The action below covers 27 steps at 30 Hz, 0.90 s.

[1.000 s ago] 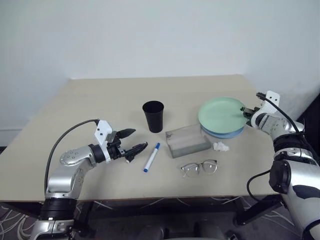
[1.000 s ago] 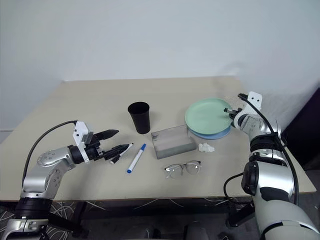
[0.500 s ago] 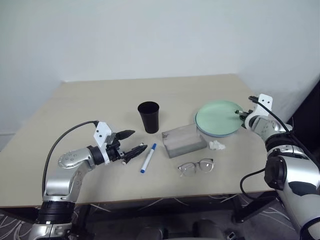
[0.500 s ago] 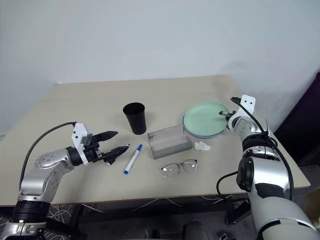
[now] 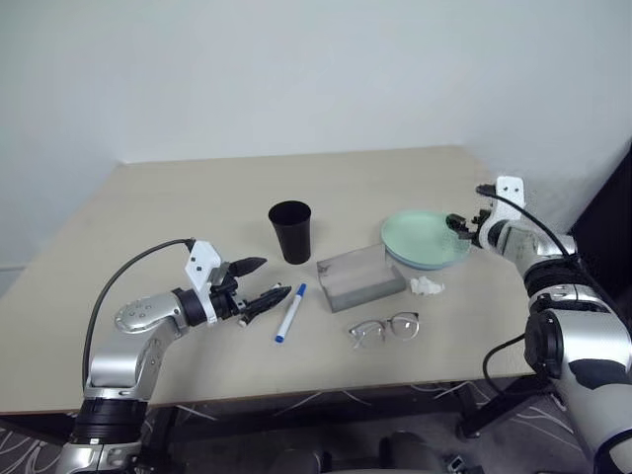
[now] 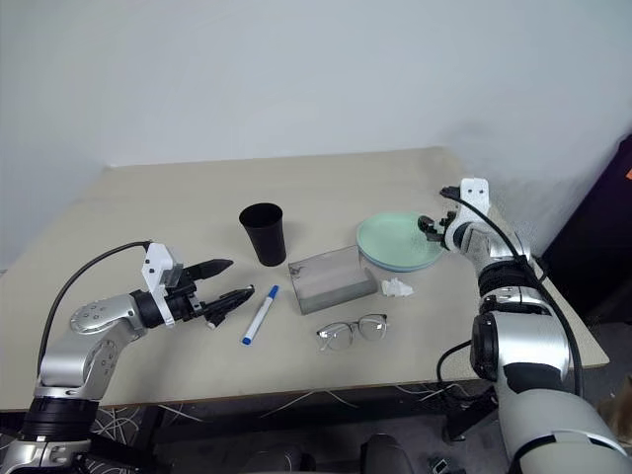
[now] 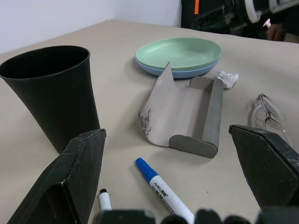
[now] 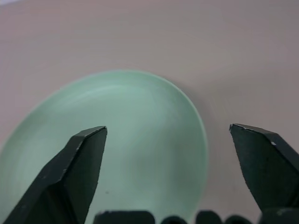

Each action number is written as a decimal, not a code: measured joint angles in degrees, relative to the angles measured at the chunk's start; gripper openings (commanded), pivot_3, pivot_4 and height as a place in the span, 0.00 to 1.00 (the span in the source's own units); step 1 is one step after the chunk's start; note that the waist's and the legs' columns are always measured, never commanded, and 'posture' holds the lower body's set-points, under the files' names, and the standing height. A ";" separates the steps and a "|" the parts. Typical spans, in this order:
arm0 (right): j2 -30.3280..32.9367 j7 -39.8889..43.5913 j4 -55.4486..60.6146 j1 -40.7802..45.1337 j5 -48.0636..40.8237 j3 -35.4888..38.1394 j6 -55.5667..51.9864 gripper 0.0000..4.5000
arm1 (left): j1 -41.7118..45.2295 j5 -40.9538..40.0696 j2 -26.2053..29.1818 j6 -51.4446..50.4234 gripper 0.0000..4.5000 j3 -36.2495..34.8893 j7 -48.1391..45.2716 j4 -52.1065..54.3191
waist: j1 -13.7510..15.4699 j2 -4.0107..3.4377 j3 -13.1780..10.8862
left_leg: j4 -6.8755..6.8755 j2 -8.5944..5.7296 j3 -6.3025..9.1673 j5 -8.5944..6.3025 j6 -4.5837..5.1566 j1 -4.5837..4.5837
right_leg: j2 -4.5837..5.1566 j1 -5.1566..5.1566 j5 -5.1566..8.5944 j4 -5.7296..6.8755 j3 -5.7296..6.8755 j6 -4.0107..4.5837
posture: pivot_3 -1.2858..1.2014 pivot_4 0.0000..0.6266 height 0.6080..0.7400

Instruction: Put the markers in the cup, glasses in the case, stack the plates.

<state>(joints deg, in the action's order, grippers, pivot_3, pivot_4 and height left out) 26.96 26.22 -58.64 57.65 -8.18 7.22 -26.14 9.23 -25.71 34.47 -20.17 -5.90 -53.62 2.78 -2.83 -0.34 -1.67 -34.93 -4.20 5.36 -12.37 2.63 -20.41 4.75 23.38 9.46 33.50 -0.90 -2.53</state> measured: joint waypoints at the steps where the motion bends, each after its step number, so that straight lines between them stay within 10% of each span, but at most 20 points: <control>1: 0.90 2.89 2.57 -0.32 0.34 -1.49 -0.65 0.99 | 0.02 0.00 0.02 -0.06 1.00 0.01 0.00 0.00 | 0.00 0.00 0.00 | 0.00 0.00 0.01 0.00 0.00 0.01 | 0.00 0.00 0.00 0.00 0.00 0.00 | 0.52 0.00 0.94; 15: 11.06 34.08 38.39 -17.27 -1.79 -14.57 -15.34 0.99 | 0.22 -0.02 0.07 -0.55 1.00 0.02 -0.07 0.12 | 0.29 0.06 0.02 | -0.19 0.16 0.04 -0.14 -0.24 -0.01 | 0.07 0.00 0.03 0.06 0.15 -0.01 | 0.52 0.00 0.94; 27: 6.74 30.96 39.70 -20.34 0.30 -19.66 -12.94 0.99 | 0.22 -0.01 0.07 -0.55 1.00 0.03 -0.08 0.12 | 0.42 0.08 0.01 | -0.21 0.17 0.03 -0.15 -0.25 -0.03 | 0.09 0.05 0.01 0.04 0.16 -0.04 | 0.52 0.00 0.94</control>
<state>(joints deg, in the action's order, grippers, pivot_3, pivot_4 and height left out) 33.70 57.18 -18.94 37.31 -7.89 -12.44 -39.08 9.46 -25.73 34.55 -20.72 -5.87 -53.70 2.90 -2.41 -0.26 -1.66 -35.14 -4.03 5.39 -12.52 2.38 -20.44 4.85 23.43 9.47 33.54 -0.74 -2.57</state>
